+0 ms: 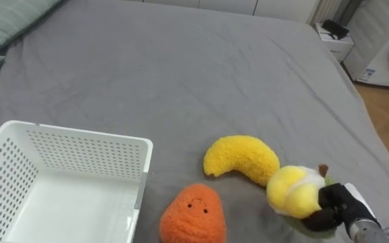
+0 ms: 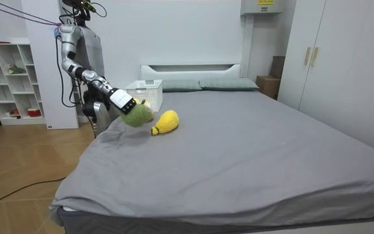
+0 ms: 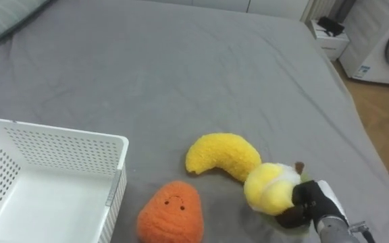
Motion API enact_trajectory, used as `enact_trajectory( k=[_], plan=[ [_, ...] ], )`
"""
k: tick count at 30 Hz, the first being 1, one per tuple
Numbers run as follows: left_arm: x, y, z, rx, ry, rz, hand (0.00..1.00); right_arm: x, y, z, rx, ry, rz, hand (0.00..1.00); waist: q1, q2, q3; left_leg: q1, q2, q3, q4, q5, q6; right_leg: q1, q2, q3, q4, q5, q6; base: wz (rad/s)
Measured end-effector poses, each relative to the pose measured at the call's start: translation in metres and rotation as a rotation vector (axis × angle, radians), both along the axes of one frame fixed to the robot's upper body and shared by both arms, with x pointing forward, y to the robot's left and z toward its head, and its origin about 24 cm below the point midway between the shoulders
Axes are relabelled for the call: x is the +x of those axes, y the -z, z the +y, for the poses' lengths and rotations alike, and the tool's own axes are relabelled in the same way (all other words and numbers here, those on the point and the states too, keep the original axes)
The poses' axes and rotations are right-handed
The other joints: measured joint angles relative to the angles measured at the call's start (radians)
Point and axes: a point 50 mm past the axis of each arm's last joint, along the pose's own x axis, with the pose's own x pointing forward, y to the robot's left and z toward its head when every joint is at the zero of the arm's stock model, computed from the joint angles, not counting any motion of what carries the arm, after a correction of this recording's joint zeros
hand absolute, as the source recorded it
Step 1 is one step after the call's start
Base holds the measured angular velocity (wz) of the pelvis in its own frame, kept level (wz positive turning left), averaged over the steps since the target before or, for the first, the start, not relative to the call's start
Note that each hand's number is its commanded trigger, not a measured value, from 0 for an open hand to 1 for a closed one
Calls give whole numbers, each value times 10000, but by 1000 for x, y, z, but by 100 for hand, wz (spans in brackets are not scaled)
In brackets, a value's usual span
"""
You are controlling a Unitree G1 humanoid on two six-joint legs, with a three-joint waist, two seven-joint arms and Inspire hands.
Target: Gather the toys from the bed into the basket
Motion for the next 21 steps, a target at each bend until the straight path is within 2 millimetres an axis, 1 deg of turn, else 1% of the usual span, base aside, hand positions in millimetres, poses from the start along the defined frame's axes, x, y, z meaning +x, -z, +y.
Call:
enact_trajectory(
  k=[2, 4, 7, 9, 11, 14, 15, 17, 21],
  plan=[
    [-2, -1, 2, 58, -176, -7, 0, 5, -9, 0, -126, -140, -364, 100, -63, 11, 44, 126, -1, 12, -56, 0, 1, 20, 16, 79, -6, 0, 2, -7],
    [-2, -1, 4, 117, -281, -45, 0, 7, -17, -2, -258, -99, -671, 100, -132, -3, 44, 140, -1, 14, -111, 1, 4, 30, 19, 88, -11, -2, 4, -4],
    [-2, -2, 5, 184, -324, -93, 0, 10, -35, -8, -645, 61, -1296, 100, -174, -23, 43, 128, -3, 24, -138, 0, 56, -6, 18, 100, 60, -1, 6, -4],
    [-1, -2, 5, 195, -304, -124, 0, 15, -50, -10, -911, 79, -1919, 100, -175, -55, 33, 118, 2, 126, -144, 4, 61, -138, 17, 181, 187, -10, 3, -13],
    [-2, -2, 6, 238, -263, -115, 0, 18, -60, -11, -1111, -12, -2268, 100, -180, -72, 35, 122, 0, 205, -144, 8, 68, -159, 17, 219, 189, -8, 6, -8],
    [-3, -2, 5, 233, -242, -76, 0, 23, -75, -8, -1285, -218, -2887, 100, -189, -112, 21, 91, 0, 241, -149, 7, 69, -287, 30, 325, 204, -8, 7, -8],
    [-3, -2, 5, 222, -250, -59, 0, 24, -81, -5, -1344, -319, -3176, 100, -168, -81, 40, 74, 3, 251, -151, 7, 70, -311, 33, 346, 242, -6, 9, -9],
    [-4, -2, 5, 201, -259, -18, 0, 27, -89, -3, -1346, -423, -3516, 100, -145, -75, 42, 95, 4, 273, -163, 3, 77, -319, 35, 371, 298, -9, 11, -5],
    [-4, -1, 3, 143, -206, -89, 0, 29, -99, 3, -1362, -693, -3958, 100, 13, -44, 41, 78, 16, 382, -193, 2, 80, -311, 49, 431, 312, -9, 12, -5]
  ],
)
